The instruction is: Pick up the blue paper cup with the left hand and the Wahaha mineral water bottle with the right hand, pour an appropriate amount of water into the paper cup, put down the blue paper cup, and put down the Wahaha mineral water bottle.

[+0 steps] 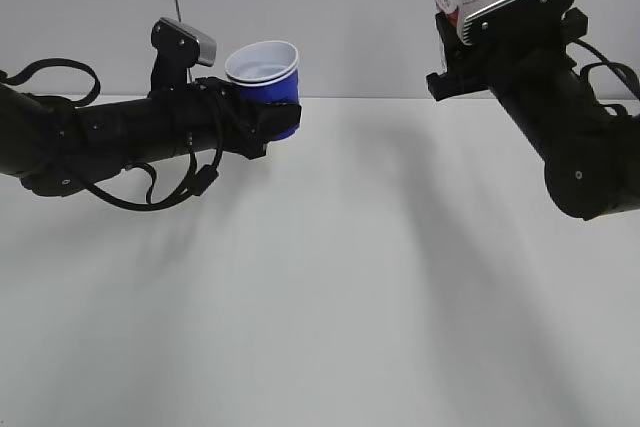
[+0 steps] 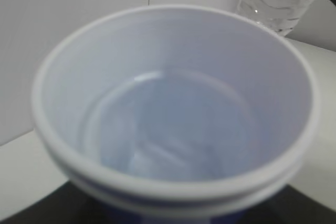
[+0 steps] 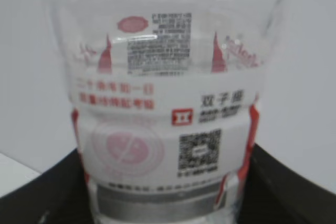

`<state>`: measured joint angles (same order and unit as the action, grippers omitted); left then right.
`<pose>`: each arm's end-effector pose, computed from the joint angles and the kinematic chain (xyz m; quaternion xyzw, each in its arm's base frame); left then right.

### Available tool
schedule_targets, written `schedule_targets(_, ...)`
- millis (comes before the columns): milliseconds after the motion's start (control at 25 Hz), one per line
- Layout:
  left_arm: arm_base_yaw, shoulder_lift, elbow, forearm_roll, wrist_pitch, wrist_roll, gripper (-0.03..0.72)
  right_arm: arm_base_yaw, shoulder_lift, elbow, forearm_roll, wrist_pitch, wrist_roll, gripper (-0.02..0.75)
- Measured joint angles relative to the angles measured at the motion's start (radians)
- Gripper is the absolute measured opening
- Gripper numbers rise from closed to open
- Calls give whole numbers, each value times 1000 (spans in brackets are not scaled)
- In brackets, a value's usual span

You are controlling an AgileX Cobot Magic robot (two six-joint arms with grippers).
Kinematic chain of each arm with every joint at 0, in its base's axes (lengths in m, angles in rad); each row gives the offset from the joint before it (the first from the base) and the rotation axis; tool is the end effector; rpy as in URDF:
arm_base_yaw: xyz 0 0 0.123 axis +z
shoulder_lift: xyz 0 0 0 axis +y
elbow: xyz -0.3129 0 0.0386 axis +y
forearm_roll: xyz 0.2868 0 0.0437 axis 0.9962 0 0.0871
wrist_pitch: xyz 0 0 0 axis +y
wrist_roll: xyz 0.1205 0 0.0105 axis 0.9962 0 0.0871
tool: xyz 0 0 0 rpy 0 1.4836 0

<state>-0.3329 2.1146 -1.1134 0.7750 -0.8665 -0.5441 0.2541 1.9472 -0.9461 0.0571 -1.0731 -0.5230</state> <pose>0.4386 -0.2199 0.1310 0.3031 0.7059 -0.3071 0.5617 0.4484 0.1102 0.2009 -0.2198 0.6106 -0.1078 0.7531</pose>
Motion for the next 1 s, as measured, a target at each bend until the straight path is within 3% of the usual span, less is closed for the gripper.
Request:
schedule_targets(200,1,0,0,-23,8,18,409,0,0,21,13,0,0,476)
schedule_targets(600,5,0,0,-174,127,75,409,0,0,22,41,-2,2,476)
schedule_targets(1000,5,0,49,-497,117,272,409,0,0,22,47,-2,7,476)
